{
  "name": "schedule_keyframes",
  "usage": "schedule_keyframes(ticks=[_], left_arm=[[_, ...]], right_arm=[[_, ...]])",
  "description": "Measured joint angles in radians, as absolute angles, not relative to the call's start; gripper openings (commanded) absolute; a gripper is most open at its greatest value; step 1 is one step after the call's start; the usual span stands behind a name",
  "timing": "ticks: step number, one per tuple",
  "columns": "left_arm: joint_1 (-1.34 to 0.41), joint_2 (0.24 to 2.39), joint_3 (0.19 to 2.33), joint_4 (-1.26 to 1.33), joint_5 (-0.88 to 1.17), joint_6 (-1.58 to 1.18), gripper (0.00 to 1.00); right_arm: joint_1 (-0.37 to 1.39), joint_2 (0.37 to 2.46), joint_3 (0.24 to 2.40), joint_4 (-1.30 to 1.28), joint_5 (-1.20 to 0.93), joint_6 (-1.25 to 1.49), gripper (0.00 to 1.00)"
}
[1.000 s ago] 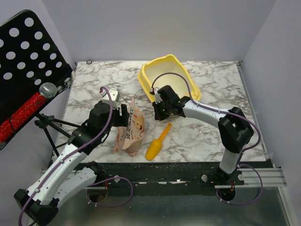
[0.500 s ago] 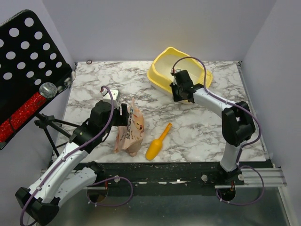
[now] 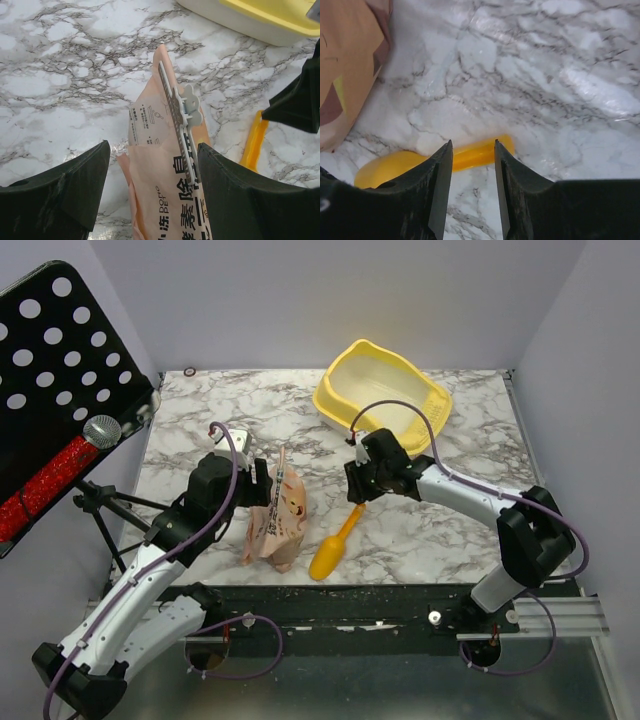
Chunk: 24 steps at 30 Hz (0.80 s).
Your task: Fill the litter box with clean litter
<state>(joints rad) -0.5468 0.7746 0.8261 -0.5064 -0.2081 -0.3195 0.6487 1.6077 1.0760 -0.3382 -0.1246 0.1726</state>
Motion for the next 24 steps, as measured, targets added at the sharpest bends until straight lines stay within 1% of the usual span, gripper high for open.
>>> schedule_keyframes(ticks=[6,12,24], left_arm=[[-0.544,0.758,0.826,-0.502,-0.208,-0.319,0.79],[-0.544,0.750,0.826,-0.502,-0.208,-0.320,0.79],[-0.544,0.742,0.826,-0.502,-0.208,-0.322,0.79]], right_arm=[[0.722,1.591,1.001,-0.338,-0.124,0.225,0.48],[0.725,1.597,0.996,-0.324,-0.121,0.243,0.48],[0.743,1.678,0.996,-0.308,-0.101,0.270,0.48]])
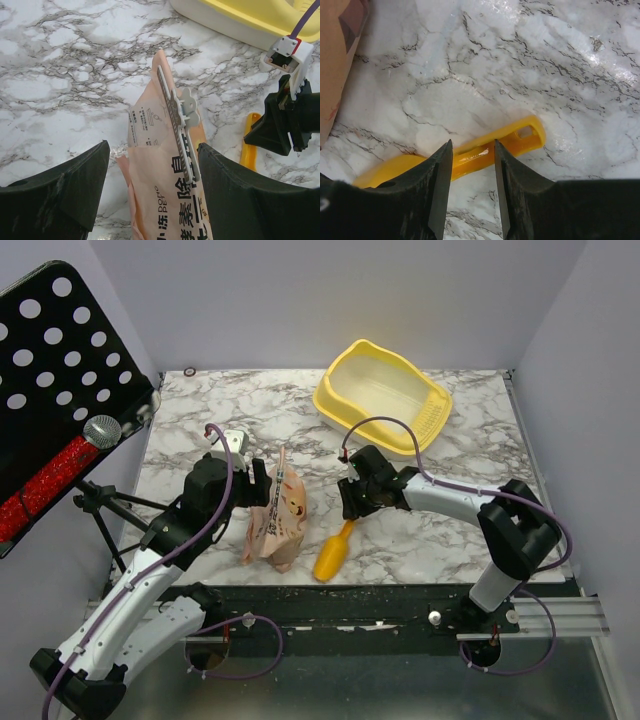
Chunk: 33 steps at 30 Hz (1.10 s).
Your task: Fill the litter box with clean litter
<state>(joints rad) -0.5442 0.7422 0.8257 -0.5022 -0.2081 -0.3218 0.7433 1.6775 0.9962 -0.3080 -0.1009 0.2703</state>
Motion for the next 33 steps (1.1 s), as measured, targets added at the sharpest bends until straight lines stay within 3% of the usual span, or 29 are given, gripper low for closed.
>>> schedule_keyframes(ticks=[13,16,21,33], left_arm=[[-0.544,0.727,0.826,-0.503,-0.208,-0.322,0.80],[-0.543,0.720,0.826,-0.503,-0.208,-0.322,0.80],[-0.543,0.719,0.826,-0.503,-0.208,-0.322,0.80],[-0.543,0.714,0.826,-0.502,-0.208,-0.322,0.79]], right_arm=[[0.747,1.717,0.986,-0.280,-0.047,0.303,0.47],[0.747,1.713,0.979,-0.277,-0.027,0.310,0.34],[0.747,1.713,0.980,-0.281,0.027,0.320,0.01],[0.672,1.617,0.996,-0.391,0.250,0.313,0.01]])
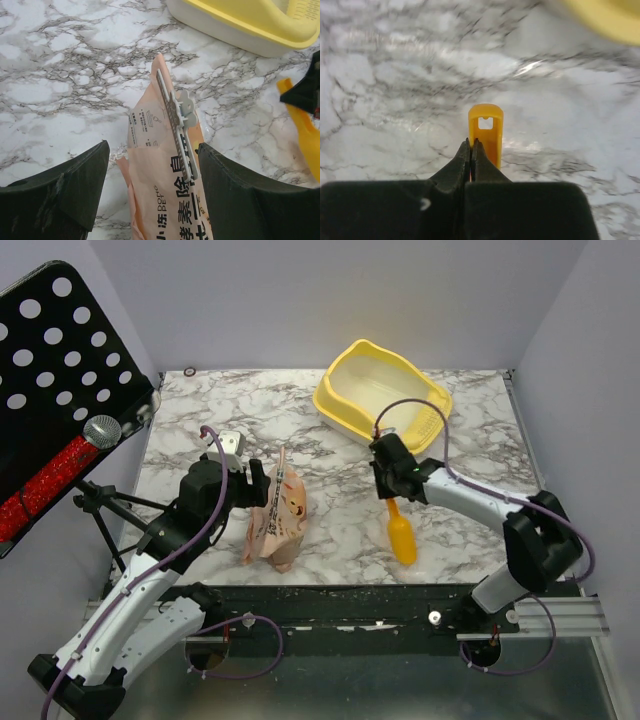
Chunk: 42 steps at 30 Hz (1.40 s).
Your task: Fill the litter box with clean litter
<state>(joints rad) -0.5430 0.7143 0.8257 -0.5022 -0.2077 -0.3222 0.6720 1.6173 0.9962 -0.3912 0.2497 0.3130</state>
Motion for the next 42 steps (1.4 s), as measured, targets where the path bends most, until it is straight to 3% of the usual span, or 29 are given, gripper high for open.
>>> schedule_keyframes(ticks=[10,17,23,24,26,28,30,32,35,42], left_arm=[[-0.543,0.707,0.825,-0.502,-0.206,-0.323,0.80],[-0.543,0.706,0.822,-0.500,-0.197,-0.323,0.80],[-0.543,0.705,0.821,-0.498,-0.197,-0.323,0.80],[-0.543,0.705,0.821,-0.497,-0.197,-0.323,0.80],[-0.543,0.705,0.821,-0.497,-0.197,-0.323,0.81],[-0.543,0.706,0.821,-0.496,-0.197,-0.323,0.82],[-0.543,0.709,0.821,-0.496,-0.197,-0.323,0.82],[-0.543,0.715,0.821,-0.496,-0.197,-0.323,0.84],[-0.543,0.733,0.821,-0.496,-0.197,-0.323,0.85],[-0.543,0.779,0.821,-0.504,-0.135,-0.352,0.84]], right_arm=[[0.377,1.301,0.960,-0.376,0.356,0.450,0.01],[0.215,1.385,0.980,-0.445,0.490,0.684,0.01],[-0.002,1.542,1.038,-0.479,0.471,0.835,0.01],[-0.022,1.576,1.058,-0.481,0.461,0.846,0.04],[-0.046,1.643,1.094,-0.481,0.437,0.866,0.23],[-0.056,1.693,1.116,-0.482,0.414,0.883,0.31],[-0.060,1.726,1.131,-0.485,0.393,0.889,0.51],[-0.060,1.741,1.137,-0.490,0.377,0.894,0.63],[-0.060,1.742,1.145,-0.495,0.363,0.890,0.71],[-0.060,1.676,1.157,-0.498,0.321,0.832,0.73]])
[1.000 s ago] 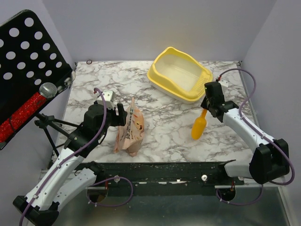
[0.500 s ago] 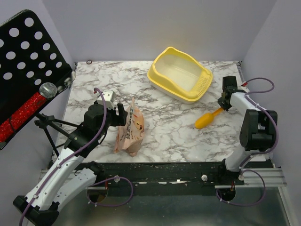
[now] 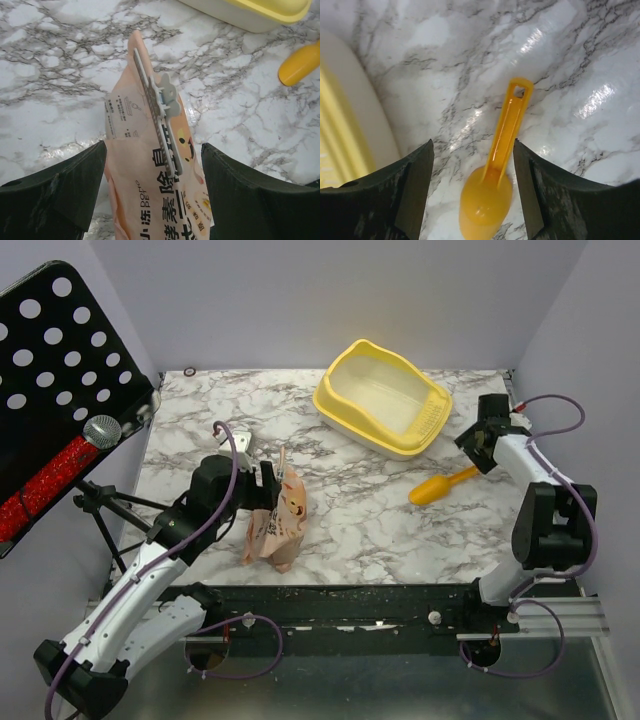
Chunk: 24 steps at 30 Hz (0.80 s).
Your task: Fill the litter box with clean litter
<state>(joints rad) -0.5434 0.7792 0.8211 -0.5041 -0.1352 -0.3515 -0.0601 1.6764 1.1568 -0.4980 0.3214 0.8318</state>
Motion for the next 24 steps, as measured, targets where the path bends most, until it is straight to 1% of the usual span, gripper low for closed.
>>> schedule_keyframes(ticks=[4,9,14,22,24], left_arm=[[-0.543,0.785,0.821,-0.530,-0.047,-0.397,0.83],[-0.543,0.786,0.826,-0.597,0.031,-0.438,0.80],[-0.543,0.786,0.856,-0.706,0.020,-0.481,0.76],[-0.554,0.833,0.849,-0.772,-0.018,-0.544,0.73],[-0.565,0.843,0.833,-0.773,-0.019,-0.554,0.70]], right_arm=[[-0.036,1.568,1.157,-0.481,0.275,0.738,0.72],[0.100,1.481,1.192,-0.455,0.260,0.603,0.72],[0.210,1.467,1.211,-0.439,0.245,0.516,0.71],[0.257,1.464,1.199,-0.434,0.219,0.457,0.71],[0.261,1.463,1.188,-0.434,0.213,0.447,0.71]])
